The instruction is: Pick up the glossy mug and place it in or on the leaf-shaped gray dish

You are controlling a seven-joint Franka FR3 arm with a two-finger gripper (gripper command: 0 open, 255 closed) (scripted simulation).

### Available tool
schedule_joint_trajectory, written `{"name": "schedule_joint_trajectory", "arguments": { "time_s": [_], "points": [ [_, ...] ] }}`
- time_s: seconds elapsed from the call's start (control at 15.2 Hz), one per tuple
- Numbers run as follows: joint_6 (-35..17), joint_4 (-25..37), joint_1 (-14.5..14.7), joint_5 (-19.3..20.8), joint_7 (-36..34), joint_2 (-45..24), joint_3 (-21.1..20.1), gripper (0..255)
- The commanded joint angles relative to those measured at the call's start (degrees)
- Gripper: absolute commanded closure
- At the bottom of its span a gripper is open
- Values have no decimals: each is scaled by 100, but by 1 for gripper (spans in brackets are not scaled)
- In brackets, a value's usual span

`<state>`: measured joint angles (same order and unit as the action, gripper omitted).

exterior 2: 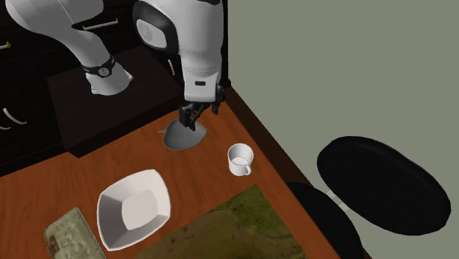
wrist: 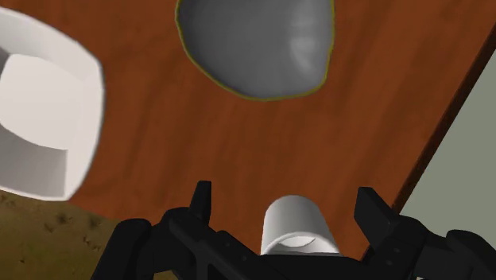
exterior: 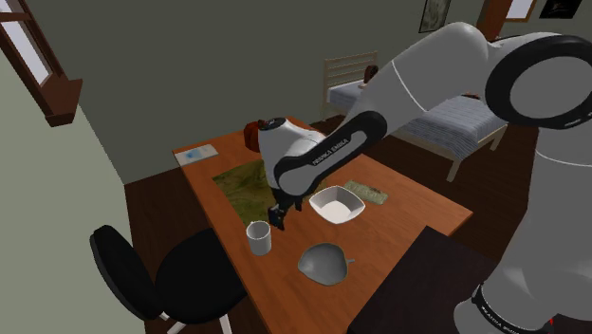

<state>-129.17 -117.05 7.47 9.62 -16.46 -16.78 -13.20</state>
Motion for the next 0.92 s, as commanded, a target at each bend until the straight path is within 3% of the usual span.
{"name": "schedule_joint_trajectory", "arguments": {
  "time_s": [0.0,0.73,0.86],
  "points": [
    [-105,395,113,136,-135,-474,10,0],
    [43,3199,757,534,-361,-2928,172,0],
    [11,3273,774,546,-364,-3029,185,0]
  ]
}}
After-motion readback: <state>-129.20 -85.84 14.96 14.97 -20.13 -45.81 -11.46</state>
